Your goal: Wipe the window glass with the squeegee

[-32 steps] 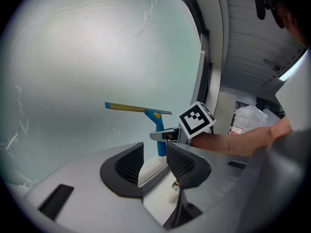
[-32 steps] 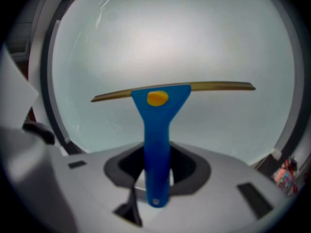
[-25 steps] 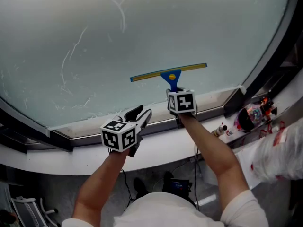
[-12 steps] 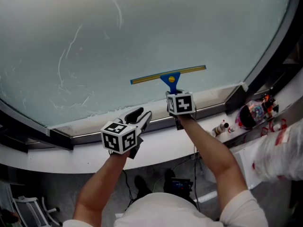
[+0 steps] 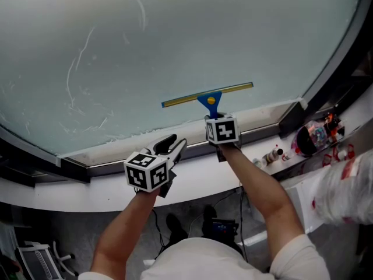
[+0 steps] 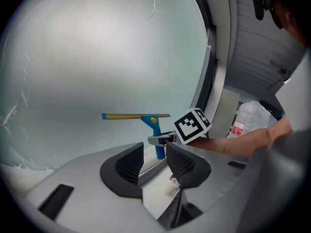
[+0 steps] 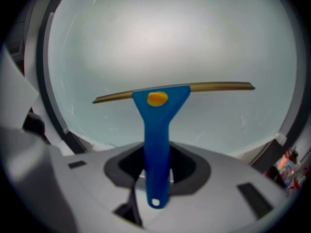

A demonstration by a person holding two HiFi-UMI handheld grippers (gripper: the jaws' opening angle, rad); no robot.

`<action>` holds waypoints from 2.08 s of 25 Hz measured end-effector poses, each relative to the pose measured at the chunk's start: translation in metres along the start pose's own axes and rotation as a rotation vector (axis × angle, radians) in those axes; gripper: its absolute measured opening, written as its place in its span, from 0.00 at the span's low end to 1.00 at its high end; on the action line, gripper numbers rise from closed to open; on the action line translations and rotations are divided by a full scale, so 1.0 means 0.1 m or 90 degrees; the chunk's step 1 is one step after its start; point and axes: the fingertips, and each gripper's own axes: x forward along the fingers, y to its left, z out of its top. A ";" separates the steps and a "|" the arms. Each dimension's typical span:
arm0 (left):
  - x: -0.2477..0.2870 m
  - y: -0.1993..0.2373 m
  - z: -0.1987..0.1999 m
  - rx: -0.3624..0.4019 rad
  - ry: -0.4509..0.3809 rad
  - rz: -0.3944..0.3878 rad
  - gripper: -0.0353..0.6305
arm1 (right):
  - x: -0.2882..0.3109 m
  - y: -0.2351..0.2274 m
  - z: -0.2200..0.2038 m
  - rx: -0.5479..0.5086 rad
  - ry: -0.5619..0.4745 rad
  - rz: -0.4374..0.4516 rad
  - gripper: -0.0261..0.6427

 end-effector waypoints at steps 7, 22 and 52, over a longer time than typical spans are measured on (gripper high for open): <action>0.04 0.05 -0.12 -0.015 0.008 0.002 0.30 | 0.12 -0.03 -0.17 -0.005 0.020 -0.002 0.26; 0.12 0.17 -0.39 -0.048 0.019 0.013 0.30 | 0.34 -0.03 -0.48 -0.005 0.054 0.000 0.26; 0.33 0.24 -0.92 -0.093 0.052 0.014 0.30 | 0.74 -0.05 -1.07 -0.007 0.102 0.009 0.26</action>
